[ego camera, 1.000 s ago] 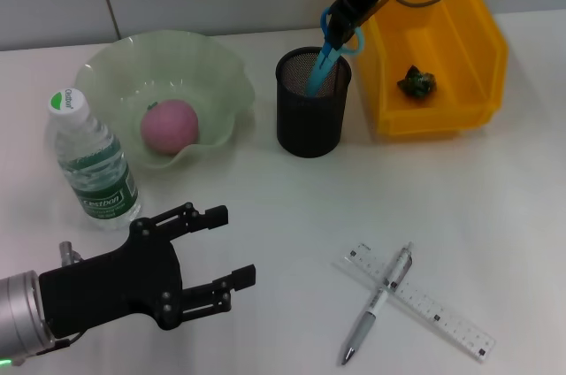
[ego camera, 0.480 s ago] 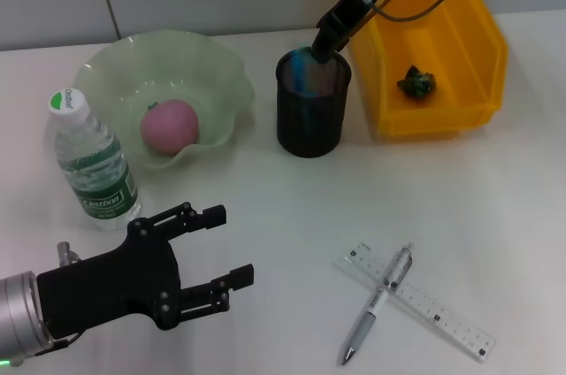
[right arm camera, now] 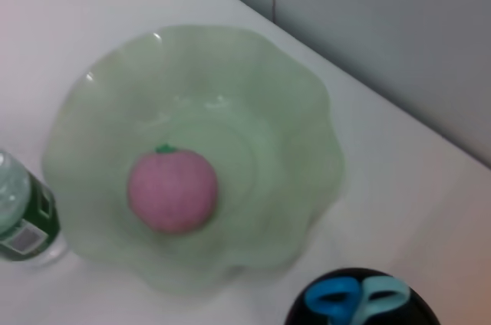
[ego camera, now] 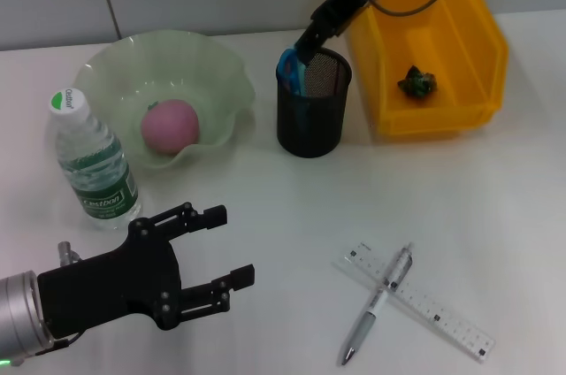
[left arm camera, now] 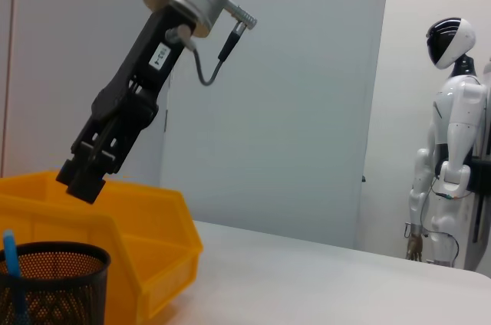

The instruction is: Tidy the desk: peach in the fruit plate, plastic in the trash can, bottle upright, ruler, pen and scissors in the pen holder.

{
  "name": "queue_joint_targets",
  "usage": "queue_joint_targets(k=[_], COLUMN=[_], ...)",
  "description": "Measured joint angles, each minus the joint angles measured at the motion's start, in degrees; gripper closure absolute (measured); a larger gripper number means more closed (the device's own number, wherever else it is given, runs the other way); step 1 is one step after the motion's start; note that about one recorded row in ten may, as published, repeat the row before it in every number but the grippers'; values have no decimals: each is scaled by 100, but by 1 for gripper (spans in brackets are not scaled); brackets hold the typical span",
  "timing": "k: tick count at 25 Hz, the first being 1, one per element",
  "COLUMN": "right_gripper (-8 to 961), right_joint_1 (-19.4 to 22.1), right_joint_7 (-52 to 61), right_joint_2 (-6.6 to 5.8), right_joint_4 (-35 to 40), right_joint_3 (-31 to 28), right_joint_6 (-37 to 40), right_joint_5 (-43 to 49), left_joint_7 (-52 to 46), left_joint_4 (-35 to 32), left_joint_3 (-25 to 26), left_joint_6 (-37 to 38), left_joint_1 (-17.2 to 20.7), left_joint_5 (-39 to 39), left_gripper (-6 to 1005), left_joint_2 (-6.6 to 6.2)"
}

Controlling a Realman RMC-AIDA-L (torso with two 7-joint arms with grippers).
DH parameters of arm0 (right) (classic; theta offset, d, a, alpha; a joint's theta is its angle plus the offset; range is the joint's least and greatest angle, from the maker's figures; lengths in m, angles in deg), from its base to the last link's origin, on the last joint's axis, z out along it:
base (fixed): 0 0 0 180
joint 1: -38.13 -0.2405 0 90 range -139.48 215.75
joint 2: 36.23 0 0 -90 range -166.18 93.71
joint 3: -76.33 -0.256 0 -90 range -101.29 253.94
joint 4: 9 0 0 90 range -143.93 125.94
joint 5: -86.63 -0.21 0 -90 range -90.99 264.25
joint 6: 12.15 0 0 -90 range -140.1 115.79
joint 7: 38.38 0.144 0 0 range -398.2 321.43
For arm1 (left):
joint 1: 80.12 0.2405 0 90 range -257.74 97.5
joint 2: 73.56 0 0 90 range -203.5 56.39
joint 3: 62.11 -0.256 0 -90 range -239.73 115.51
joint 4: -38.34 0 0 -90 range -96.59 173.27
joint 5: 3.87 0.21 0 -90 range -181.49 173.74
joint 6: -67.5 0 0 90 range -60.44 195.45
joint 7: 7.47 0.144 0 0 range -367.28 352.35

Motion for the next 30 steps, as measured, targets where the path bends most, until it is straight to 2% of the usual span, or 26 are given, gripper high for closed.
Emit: queue_joint_targets(k=[3, 4, 11, 15, 18, 22, 27, 30], right_gripper=[307, 272, 273, 273, 273, 272, 273, 274], right_joint_1=[270, 480, 930, 1281, 1375, 1517, 1599, 1615], right_joint_7=[-9, -13, -15, -29, -30, 34, 73, 123], right_joint_2=[162, 228, 243, 204, 232, 338, 418, 449], right_joint_4=[688, 1092, 1623, 1927, 2032, 2109, 1981, 1650], right_joint_3=[-9, -6, 7, 12, 51, 309, 651, 947], right_joint_6=[332, 570, 963, 1504, 1730, 2155, 2190, 2091], right_joint_5=[-116, -348, -951, -1362, -1369, -1207, -985, -925], left_joint_7=[-40, -60, -68, -86, -86, -43, -64, -80], left_joint_4=[-8, -12, -8, -1, -1, 0, -2, -2], left_joint_3=[0, 0, 0, 0, 0, -39, 21, 54], left_joint_6=[0, 0, 0, 5, 5, -56, -75, -97], left_joint_1=[-2, -8, -25, -47, -47, -57, -60, -65], left_joint_5=[1, 1, 0, 0, 0, 24, 373, 546], left_gripper=[214, 214, 214, 214, 214, 214, 214, 214], left_joint_2=[-5, -21, -31, -50, -50, -65, -85, -110])
